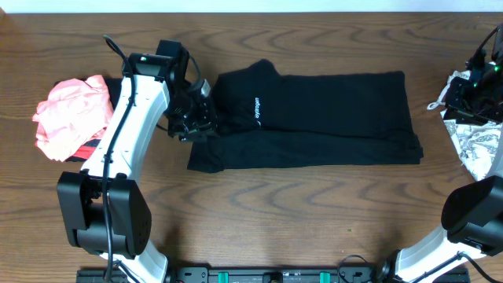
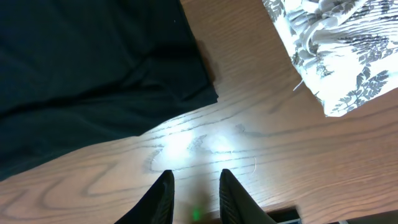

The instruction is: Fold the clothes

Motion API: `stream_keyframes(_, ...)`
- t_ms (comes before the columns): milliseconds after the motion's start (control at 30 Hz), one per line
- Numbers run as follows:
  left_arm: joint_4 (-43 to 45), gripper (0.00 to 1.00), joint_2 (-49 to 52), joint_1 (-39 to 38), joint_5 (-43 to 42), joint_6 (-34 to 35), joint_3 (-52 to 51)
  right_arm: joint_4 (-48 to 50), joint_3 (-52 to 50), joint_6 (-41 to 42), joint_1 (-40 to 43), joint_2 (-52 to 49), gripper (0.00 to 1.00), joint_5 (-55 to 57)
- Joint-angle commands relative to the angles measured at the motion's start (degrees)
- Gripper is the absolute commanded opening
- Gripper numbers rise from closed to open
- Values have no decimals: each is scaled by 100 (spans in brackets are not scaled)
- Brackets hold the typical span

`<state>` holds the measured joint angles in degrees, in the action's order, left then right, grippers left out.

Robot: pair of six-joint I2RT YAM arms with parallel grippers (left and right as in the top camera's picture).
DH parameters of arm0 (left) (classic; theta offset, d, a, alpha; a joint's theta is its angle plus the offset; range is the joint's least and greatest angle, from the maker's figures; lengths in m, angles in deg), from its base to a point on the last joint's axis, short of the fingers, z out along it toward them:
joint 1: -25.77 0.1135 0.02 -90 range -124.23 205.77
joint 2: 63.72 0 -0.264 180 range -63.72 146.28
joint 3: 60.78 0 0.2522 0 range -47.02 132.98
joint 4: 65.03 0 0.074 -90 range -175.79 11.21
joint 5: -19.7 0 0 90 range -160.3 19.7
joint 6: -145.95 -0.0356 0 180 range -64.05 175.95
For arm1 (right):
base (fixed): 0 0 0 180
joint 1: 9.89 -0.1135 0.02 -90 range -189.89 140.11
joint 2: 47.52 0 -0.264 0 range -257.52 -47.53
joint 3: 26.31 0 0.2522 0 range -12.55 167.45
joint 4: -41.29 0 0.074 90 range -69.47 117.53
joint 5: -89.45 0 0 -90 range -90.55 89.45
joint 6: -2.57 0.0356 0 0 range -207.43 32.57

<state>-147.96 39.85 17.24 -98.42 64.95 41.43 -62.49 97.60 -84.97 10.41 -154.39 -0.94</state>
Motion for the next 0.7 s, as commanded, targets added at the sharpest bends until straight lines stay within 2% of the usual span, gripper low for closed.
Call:
stream_keyframes(0, 354, 45, 17, -7, 63, -42, 0, -7, -24, -83, 52, 55, 23, 57)
stream_keyframes(167, 1021, 53, 28, -7, 555, -42, -9, -4, -24, -83, 50, 55, 24, 55)
stream_keyframes(300, 1305, 54, 166, -7, 699, -48, -11, -17, -24, -83, 50, 55, 24, 39)
stream_keyframes(533, 1307, 54, 931, -7, 680, -186, -11, -66, -24, -83, 52, 55, 23, 15)
stream_keyframes(667, 1156, 54, 1338, -44, 302, -190, -11, -66, -24, -83, 52, 55, 22, 17)
